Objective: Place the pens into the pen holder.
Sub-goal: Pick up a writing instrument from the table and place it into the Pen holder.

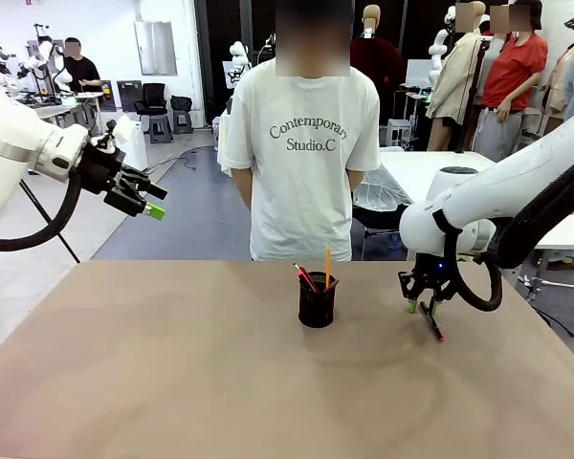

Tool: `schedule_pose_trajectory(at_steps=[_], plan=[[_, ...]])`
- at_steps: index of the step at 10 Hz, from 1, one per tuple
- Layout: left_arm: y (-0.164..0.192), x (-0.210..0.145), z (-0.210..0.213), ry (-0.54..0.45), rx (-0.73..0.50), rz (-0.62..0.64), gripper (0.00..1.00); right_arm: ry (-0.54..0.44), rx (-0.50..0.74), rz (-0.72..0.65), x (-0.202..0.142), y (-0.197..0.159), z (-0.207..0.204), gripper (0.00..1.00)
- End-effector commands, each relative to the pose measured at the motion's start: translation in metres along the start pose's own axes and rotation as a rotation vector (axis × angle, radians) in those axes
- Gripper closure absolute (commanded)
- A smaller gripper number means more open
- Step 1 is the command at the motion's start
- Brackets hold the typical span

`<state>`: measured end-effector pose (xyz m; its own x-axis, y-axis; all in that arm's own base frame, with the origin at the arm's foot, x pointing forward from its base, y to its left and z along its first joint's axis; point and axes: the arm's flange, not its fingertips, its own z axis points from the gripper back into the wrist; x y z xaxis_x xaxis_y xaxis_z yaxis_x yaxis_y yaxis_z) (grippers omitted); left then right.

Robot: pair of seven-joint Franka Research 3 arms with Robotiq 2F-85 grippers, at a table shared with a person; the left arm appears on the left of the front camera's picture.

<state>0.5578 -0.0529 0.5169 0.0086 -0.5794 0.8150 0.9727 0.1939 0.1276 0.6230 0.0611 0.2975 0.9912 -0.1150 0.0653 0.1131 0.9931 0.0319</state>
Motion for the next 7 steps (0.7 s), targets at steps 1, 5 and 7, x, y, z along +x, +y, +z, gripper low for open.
schedule_pose_trajectory(at_steps=[1, 5, 7], plan=[[0.0, -0.001, 0.002, -0.001, -0.001, -0.006, 0.0, 0.007, 0.023, 0.027, 0.006, 0.0, -0.003, 1.0], [0.0, -0.001, 0.002, -0.001, -0.001, -0.006, 0.0, 0.022, 0.007, 0.052, 0.006, 0.0, -0.001, 1.0], [0.0, -0.001, 0.002, -0.001, -0.001, -0.006, 0.0, 0.01, 0.075, 0.088, 0.0, 0.004, 0.015, 1.0]])
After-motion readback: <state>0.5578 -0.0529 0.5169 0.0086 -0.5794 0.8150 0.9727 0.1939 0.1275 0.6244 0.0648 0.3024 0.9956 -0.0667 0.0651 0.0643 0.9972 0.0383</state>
